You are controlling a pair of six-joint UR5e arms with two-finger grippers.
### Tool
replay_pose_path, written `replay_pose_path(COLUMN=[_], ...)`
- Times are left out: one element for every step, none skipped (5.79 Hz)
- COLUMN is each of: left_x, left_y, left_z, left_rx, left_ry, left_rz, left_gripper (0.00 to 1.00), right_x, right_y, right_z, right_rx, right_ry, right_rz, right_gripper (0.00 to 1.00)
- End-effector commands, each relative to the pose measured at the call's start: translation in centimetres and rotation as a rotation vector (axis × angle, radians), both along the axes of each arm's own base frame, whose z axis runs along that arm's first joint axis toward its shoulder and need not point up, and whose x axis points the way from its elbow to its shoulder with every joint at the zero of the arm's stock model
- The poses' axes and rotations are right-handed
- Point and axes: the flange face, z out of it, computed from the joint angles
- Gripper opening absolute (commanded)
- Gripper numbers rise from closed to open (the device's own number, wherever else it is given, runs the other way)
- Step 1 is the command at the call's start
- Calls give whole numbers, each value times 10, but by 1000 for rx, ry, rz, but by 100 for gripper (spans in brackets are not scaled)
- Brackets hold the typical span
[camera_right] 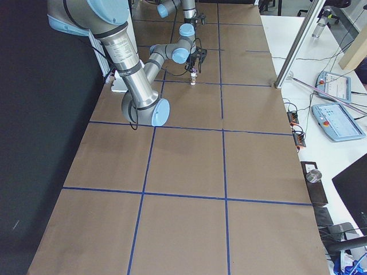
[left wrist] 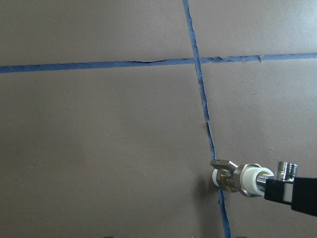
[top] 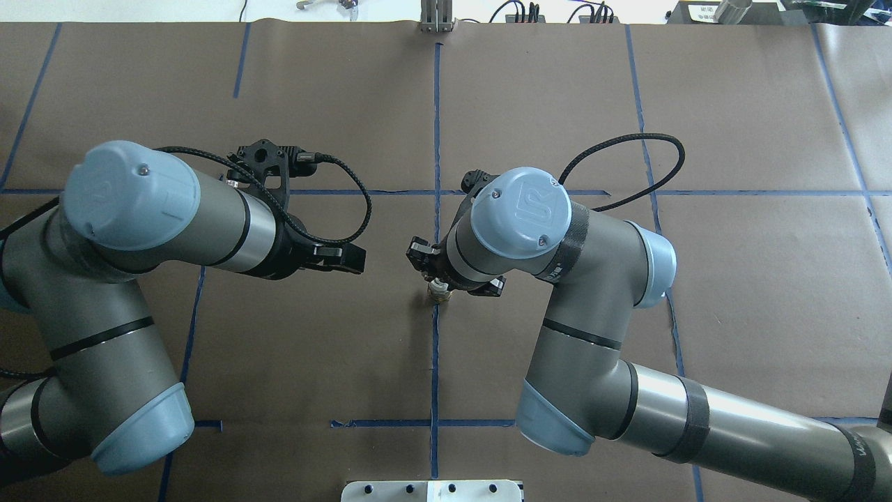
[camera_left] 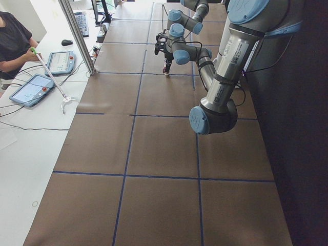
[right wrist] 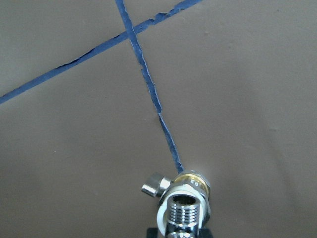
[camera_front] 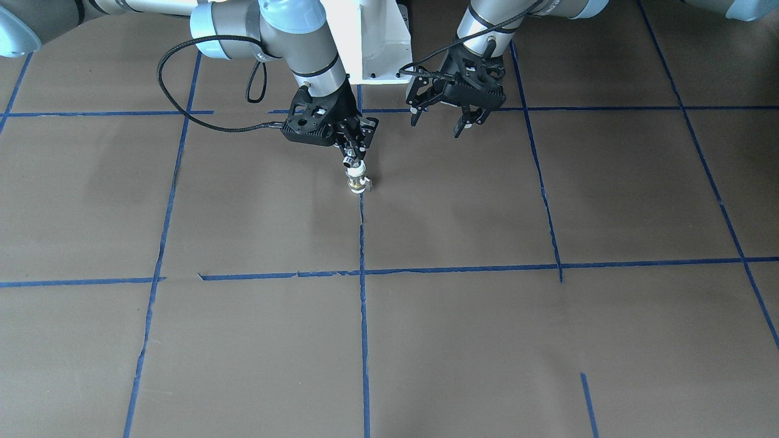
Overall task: Assemble PPR valve and pipe with both arms
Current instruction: 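Lower the chrome tee onto the pipe fitting top with the right gripper, then open both grippers and withdraw both arms from the assembled fitting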
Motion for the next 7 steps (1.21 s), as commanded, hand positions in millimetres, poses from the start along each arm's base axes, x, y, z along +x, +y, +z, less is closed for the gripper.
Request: replay_pose_path(left_x=[-1, -1, -1, -2, -4, -22, -35], left_y=[1, 1, 1, 1, 3, 11, 10], left_z=[-1, -1, -1, -1, 17, 41, 71], left_rx=[2, 2, 2, 2, -10, -12, -17], left_ry=[3, 3, 3, 4, -24, -48, -97], left_rz=[0, 0, 0, 0, 4, 6, 10], left_gripper=[86, 86, 86, 86, 86, 86, 86], right_x=[-3, -3, -3, 0, 27, 92, 145], right_y=[-2, -2, -2, -1, -4, 12, 20], right_z=[1, 1, 1, -3, -13, 6, 39], right_rx=[-2, -4, 0, 6, 22, 37, 18], right_ry=[5, 5, 4, -6, -39, -73, -60], right_rz=[0, 1, 0, 0, 20, 38, 51], right_gripper=[52, 73, 84, 100, 100, 100, 100])
